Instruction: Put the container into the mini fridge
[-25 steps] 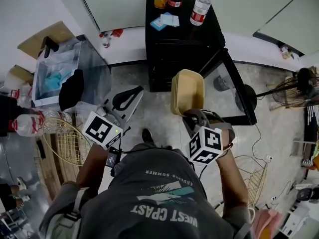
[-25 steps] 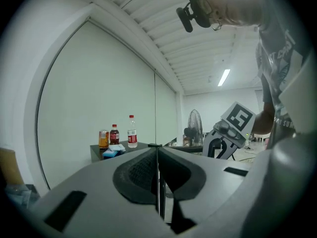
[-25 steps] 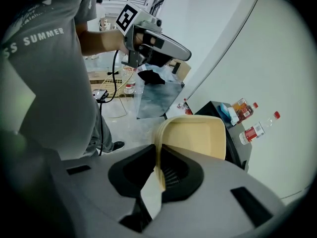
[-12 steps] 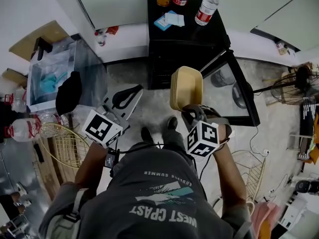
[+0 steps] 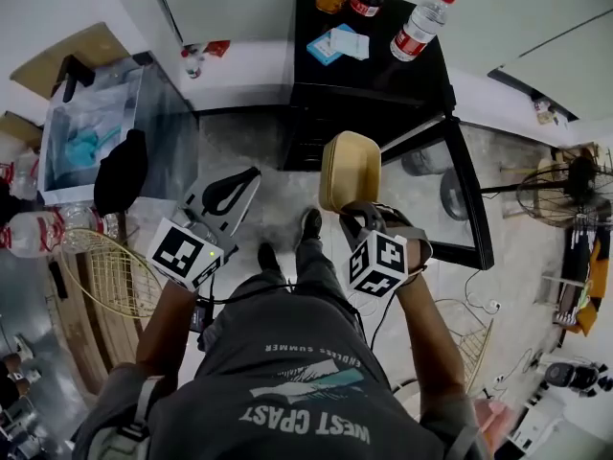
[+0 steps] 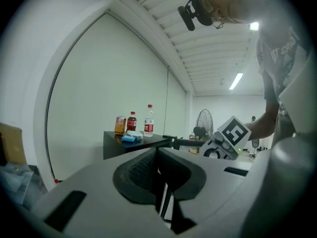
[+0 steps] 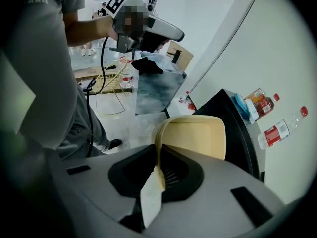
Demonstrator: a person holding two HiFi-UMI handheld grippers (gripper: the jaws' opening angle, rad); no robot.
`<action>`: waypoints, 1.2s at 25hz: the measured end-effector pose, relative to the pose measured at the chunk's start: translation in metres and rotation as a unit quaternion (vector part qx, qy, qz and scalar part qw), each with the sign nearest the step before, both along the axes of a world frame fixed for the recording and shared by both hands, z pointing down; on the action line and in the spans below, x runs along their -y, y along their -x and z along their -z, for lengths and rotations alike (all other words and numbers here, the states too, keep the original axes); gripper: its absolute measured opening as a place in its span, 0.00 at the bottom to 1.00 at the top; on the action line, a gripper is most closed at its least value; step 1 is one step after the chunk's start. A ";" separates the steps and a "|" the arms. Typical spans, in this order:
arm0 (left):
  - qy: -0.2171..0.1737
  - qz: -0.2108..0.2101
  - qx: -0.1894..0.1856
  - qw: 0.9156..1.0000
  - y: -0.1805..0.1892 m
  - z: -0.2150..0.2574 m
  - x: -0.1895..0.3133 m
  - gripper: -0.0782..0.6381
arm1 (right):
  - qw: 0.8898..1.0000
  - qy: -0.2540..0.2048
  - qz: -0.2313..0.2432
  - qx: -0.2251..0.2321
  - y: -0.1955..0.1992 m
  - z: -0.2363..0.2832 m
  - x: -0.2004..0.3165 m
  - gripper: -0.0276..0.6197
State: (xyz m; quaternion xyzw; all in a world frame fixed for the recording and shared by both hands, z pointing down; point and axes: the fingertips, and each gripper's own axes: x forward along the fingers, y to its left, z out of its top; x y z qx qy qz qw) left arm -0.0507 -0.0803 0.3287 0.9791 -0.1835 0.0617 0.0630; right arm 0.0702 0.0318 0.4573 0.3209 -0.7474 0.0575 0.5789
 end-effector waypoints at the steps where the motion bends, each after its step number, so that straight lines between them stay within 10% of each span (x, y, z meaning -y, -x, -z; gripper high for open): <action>1: 0.003 0.005 0.000 1.000 -0.001 -0.003 0.004 0.15 | 1.000 0.001 0.003 -0.002 -0.003 -0.004 0.004 0.12; 30: 0.092 0.084 0.059 0.990 -0.014 -0.082 0.044 0.15 | 0.998 0.037 0.031 -0.027 -0.074 -0.180 0.124 0.12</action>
